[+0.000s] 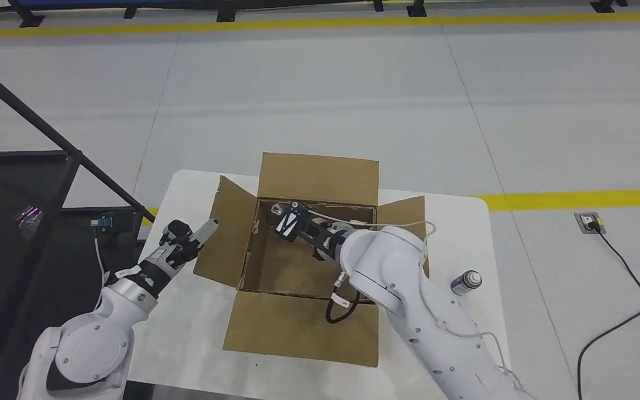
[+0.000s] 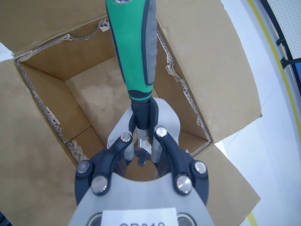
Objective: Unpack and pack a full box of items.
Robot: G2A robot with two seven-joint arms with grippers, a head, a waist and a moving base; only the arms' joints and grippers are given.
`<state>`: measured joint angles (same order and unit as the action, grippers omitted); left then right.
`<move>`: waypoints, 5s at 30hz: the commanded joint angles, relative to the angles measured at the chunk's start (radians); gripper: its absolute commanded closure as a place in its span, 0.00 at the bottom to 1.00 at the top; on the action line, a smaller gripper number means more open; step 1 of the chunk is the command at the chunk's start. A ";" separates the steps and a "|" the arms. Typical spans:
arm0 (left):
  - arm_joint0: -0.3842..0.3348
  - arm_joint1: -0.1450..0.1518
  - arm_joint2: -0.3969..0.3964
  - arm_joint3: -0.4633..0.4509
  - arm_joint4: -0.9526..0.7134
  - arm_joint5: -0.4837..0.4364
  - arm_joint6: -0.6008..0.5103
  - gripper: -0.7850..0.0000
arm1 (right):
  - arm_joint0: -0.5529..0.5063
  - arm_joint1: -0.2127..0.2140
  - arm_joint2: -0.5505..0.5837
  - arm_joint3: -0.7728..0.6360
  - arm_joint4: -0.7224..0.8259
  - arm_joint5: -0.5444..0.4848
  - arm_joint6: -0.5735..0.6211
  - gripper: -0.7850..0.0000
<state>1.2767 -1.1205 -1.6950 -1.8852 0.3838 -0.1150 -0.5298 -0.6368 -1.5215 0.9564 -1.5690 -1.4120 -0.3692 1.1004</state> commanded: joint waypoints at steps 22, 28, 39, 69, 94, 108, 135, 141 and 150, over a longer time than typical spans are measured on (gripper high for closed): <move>0.000 0.000 0.000 0.000 0.000 0.000 0.000 0.00 | -0.247 0.041 0.253 -0.457 0.101 0.103 0.020 1.00; 0.000 0.000 0.000 0.000 0.000 0.000 0.000 0.00 | -0.407 0.064 0.463 -0.618 0.196 0.126 0.026 1.00; 0.000 0.000 0.000 0.000 0.000 0.000 0.000 0.00 | -0.591 0.093 0.797 -0.644 0.399 0.190 -0.007 1.00; 0.000 0.000 0.000 0.000 0.000 0.000 0.000 0.00 | -0.567 0.135 0.774 -0.319 0.543 0.391 0.200 1.00; 0.000 0.000 0.000 0.000 0.000 0.000 0.000 0.00 | -0.506 0.162 0.611 -0.074 0.416 0.546 0.162 1.00; 0.000 0.000 0.000 0.000 0.000 0.000 0.000 0.00 | -0.464 0.172 0.557 0.010 0.318 0.634 0.139 1.00; 0.000 0.000 0.000 0.000 0.000 0.000 0.000 0.00 | -0.400 0.186 0.488 0.113 0.328 0.593 0.158 0.83; 0.000 0.000 0.000 0.000 0.000 0.000 0.000 0.00 | -0.403 0.191 0.492 0.096 0.339 0.596 0.156 0.76; 0.000 0.000 0.000 0.000 0.000 0.000 0.000 0.00 | -0.424 0.200 0.529 0.006 0.377 0.600 0.137 0.65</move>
<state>1.2767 -1.1205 -1.6950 -1.8852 0.3838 -0.1150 -0.5298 -1.0490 -1.3234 1.4687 -1.5288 -1.0529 0.2330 1.2433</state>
